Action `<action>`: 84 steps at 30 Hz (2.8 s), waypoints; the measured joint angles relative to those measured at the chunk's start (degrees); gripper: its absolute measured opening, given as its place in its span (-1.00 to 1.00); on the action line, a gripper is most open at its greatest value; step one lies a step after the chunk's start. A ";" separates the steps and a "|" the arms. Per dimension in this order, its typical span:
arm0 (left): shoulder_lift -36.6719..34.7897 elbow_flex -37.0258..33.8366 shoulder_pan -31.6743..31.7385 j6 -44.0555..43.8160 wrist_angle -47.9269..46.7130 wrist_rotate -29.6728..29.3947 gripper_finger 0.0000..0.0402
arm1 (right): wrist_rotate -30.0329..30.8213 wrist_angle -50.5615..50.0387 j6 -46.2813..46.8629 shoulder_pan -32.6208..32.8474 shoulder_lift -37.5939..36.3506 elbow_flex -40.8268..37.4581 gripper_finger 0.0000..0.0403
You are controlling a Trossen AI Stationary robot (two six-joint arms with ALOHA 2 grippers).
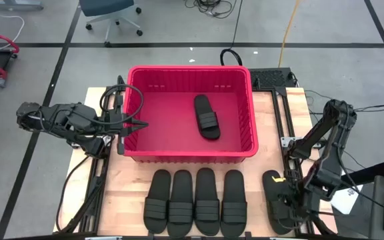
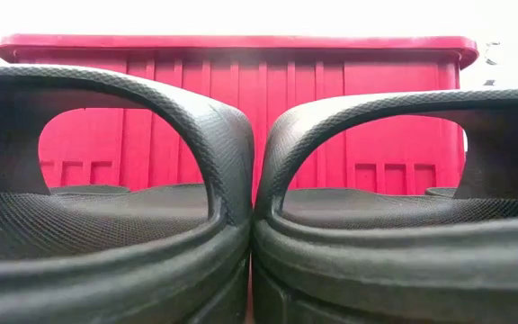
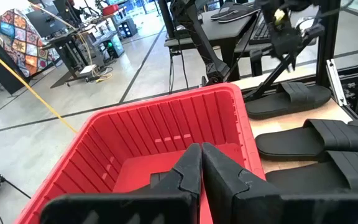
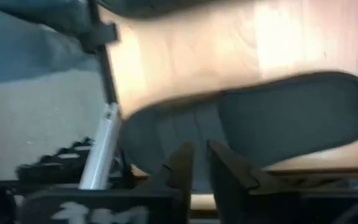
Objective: Pick and place slides into bin
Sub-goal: Put the black slide into the red bin
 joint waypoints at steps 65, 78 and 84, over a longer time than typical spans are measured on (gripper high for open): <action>2.99 0.00 0.00 -0.41 0.03 -0.07 -0.90 | -25.08 60.75 12.00 -12.33 -18.90 -47.27 -0.96; 2.99 0.00 0.00 0.40 -0.01 -0.02 -0.90 | -22.86 51.71 17.85 -12.38 -19.50 -35.15 -0.99; 2.99 0.00 0.01 0.43 -0.06 0.00 -0.90 | -19.42 40.01 17.89 -12.43 -19.48 -23.62 -0.99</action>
